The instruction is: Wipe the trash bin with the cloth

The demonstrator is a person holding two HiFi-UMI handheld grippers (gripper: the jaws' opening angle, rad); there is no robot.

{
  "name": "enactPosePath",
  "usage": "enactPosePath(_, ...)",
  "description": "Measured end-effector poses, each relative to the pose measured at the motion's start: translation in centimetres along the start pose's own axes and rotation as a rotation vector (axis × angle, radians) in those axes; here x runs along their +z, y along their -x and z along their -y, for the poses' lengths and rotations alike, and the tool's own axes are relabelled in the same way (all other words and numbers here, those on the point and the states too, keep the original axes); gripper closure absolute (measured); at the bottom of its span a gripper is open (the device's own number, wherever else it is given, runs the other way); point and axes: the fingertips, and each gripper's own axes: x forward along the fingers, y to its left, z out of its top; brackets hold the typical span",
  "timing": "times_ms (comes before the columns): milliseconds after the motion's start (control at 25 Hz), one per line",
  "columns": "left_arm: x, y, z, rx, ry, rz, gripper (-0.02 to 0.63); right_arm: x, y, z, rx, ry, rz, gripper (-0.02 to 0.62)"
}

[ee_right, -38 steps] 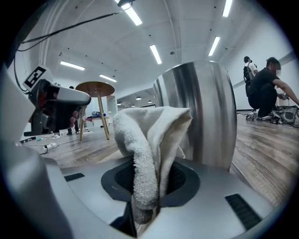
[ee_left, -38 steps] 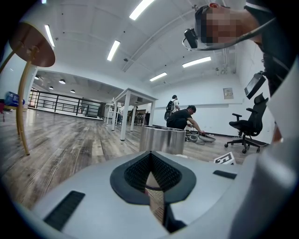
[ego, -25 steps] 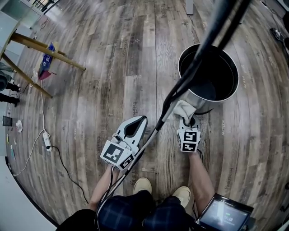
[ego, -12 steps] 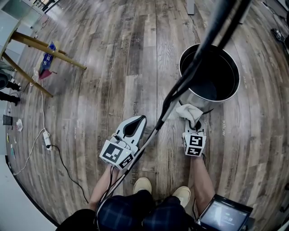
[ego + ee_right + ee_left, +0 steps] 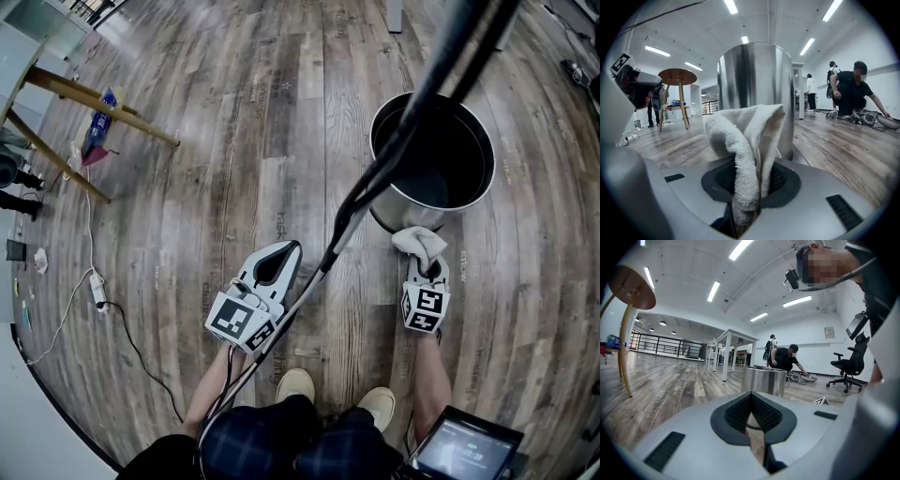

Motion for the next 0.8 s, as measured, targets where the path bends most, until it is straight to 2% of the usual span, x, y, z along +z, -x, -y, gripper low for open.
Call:
enactPosePath(360, 0.1, 0.3, -0.3, 0.003, -0.008, 0.0, 0.609, -1.1, -0.3, 7.2, -0.146, -0.088, -0.023, 0.503)
enactPosePath(800, 0.5, 0.5, 0.1, 0.003, -0.019, -0.003, 0.609, -0.3, 0.8, 7.7, -0.138, -0.105, -0.002, 0.503)
